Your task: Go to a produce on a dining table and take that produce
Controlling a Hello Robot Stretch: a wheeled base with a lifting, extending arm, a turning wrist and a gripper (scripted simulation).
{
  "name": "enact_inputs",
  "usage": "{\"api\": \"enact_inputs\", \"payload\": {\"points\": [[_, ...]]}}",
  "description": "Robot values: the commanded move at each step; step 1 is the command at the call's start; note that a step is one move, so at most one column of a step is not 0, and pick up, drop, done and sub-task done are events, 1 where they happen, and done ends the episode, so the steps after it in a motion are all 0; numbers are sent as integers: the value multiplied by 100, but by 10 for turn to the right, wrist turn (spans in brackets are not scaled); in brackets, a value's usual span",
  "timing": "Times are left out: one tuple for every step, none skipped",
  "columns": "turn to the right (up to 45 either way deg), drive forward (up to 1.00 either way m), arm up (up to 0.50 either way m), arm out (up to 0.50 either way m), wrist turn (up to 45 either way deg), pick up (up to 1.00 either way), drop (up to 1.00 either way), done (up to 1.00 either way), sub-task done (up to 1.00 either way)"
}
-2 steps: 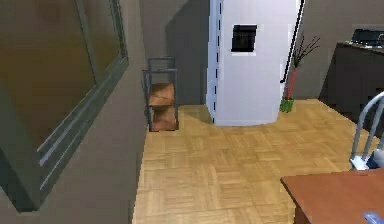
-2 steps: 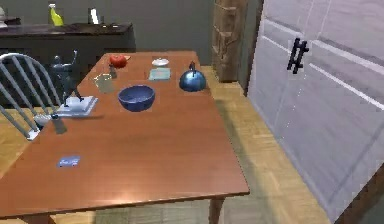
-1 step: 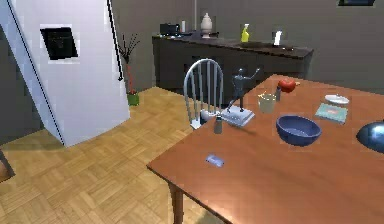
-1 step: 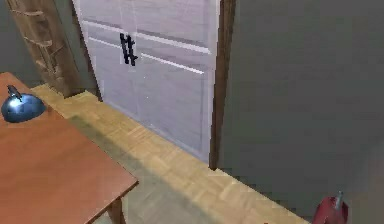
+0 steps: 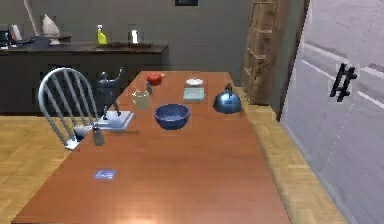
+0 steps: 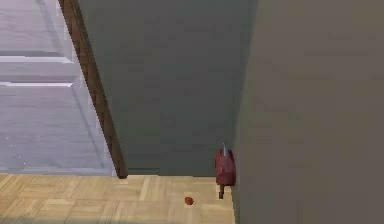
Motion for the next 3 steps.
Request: {"api": "enact_inputs", "payload": {"points": [[0,10,0,0,0,0,0,0,0],[-450,0,0,0,0,0,0,0,0],[-300,0,0,0,0,0,0,0,0]]}}
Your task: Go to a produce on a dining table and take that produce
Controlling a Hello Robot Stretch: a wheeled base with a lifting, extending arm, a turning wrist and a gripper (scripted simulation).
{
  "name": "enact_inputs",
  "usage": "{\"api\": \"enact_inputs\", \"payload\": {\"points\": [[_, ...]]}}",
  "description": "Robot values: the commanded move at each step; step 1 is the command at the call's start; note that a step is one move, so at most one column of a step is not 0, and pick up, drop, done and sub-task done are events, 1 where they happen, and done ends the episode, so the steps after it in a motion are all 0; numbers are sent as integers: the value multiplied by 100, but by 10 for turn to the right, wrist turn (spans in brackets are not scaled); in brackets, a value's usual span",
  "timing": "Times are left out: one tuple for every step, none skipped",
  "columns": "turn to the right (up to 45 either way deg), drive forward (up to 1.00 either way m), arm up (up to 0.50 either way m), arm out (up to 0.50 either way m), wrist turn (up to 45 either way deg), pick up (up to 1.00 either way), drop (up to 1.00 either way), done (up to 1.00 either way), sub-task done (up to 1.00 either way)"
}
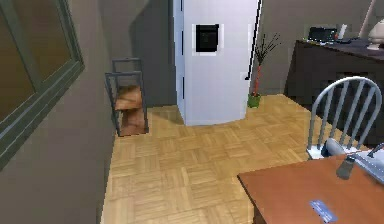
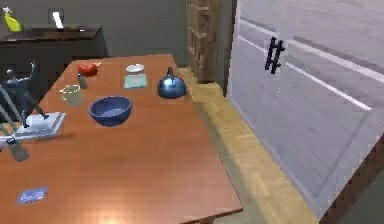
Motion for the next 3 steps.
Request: {"api": "enact_inputs", "payload": {"points": [[0,90,0,0,0,0,0,0,0],[300,0,0,0,0,0,0,0,0],[0,100,0,0,0,0,0,0,0]]}}
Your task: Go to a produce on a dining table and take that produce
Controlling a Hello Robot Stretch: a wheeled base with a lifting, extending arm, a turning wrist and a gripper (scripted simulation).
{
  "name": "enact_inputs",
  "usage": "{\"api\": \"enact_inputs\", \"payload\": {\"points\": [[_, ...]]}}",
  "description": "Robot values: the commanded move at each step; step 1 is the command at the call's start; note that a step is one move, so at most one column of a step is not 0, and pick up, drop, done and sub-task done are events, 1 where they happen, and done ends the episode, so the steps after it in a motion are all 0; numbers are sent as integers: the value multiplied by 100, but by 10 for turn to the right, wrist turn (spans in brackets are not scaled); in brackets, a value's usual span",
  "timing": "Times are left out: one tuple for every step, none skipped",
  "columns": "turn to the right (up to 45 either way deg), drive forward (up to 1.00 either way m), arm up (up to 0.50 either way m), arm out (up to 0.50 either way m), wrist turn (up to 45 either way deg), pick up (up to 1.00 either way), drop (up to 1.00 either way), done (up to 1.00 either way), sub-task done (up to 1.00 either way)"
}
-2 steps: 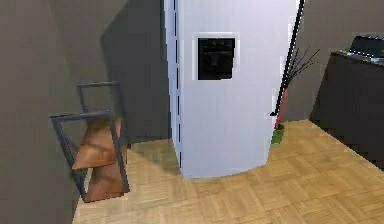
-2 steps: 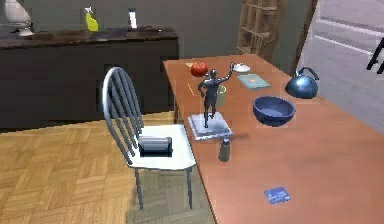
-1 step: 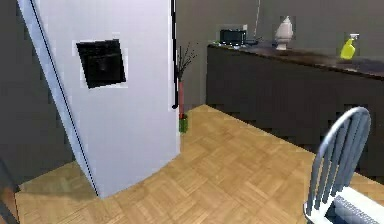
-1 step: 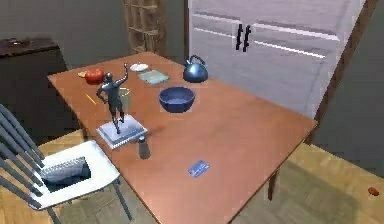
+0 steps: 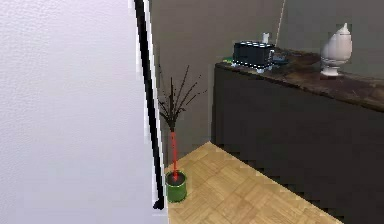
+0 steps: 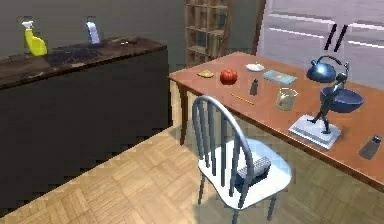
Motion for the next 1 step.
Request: {"api": "enact_inputs", "payload": {"points": [[120,0,0,0,0,0,0,0,0]]}}
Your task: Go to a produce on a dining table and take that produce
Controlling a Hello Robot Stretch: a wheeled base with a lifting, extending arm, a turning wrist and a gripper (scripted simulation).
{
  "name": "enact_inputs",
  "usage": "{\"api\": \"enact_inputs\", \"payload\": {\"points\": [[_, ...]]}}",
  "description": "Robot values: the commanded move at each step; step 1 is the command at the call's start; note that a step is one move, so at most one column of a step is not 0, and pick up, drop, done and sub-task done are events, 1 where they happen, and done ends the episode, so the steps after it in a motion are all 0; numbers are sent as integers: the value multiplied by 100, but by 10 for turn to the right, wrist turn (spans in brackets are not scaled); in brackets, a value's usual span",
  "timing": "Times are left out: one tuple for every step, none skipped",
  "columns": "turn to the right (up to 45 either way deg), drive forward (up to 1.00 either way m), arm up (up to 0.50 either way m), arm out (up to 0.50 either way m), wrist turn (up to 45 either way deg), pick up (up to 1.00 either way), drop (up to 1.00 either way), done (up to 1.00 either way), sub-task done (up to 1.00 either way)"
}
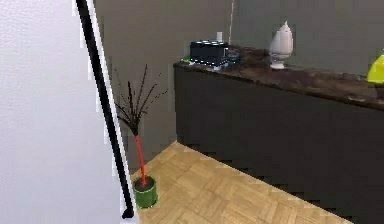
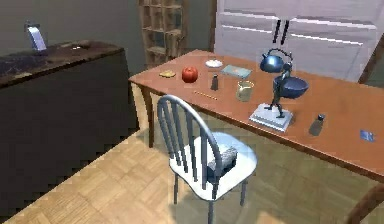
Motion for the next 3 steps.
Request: {"api": "enact_inputs", "payload": {"points": [[0,5,0,0,0,0,0,0,0],[450,0,0,0,0,0,0,0,0],[120,0,0,0,0,0,0,0,0]]}}
